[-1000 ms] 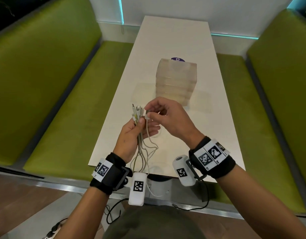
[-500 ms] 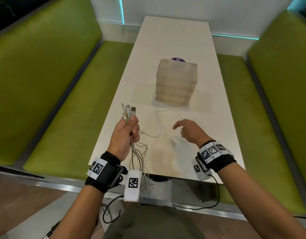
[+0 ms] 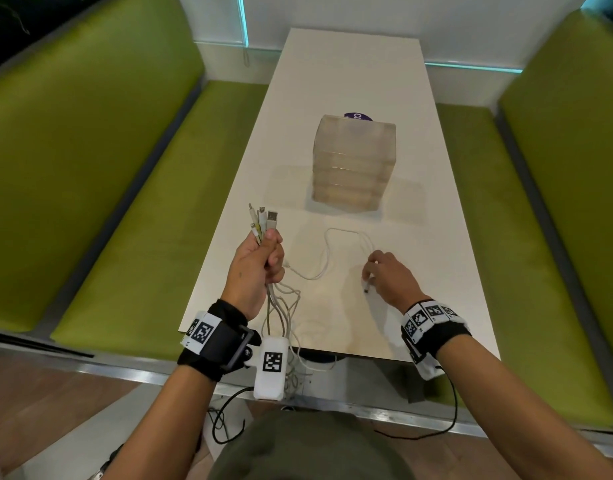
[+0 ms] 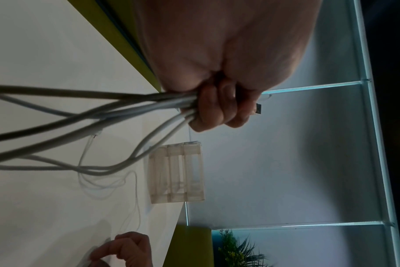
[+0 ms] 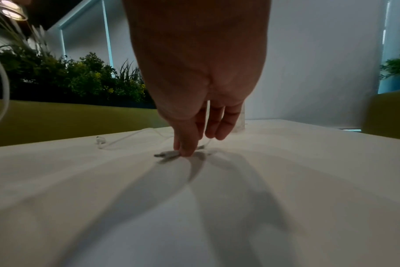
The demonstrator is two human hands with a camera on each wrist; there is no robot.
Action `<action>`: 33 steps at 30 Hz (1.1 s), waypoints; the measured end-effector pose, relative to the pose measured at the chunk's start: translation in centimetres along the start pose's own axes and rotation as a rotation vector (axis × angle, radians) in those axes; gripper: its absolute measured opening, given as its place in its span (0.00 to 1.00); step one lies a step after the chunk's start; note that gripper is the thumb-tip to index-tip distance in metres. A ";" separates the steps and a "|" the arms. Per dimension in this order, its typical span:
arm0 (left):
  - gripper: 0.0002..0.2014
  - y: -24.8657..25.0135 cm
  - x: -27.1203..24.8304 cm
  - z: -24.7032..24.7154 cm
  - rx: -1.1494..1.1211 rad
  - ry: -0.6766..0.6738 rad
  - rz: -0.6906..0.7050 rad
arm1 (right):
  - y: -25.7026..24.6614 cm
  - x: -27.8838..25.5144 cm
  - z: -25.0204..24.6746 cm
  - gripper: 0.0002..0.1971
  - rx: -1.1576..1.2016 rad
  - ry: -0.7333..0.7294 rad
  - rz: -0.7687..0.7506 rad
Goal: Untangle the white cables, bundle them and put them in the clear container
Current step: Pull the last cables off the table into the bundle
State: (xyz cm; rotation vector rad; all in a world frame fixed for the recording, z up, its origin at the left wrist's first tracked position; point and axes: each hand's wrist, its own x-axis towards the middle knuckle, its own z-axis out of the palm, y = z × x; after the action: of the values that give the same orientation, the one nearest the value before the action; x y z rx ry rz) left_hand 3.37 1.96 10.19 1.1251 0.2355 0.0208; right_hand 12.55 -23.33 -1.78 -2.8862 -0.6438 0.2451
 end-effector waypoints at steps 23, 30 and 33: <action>0.11 -1.8 -0.4 1.9 0.189 -0.045 0.045 | -13.4 -2.3 -8.9 0.13 1.577 0.179 0.046; 0.10 -0.4 0.5 0.8 -0.081 0.112 0.016 | -12.9 -3.7 -7.9 0.11 1.216 -0.286 -0.111; 0.12 0.7 1.1 -0.9 -0.275 0.130 0.058 | -11.5 -4.8 -6.2 0.13 1.140 -0.366 -0.133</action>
State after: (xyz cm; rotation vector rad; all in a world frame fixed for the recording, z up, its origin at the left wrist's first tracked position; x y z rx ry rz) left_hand 4.33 3.22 10.23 0.8572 0.3062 0.1740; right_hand 4.84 -15.93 7.17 -1.7073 -0.4944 0.8139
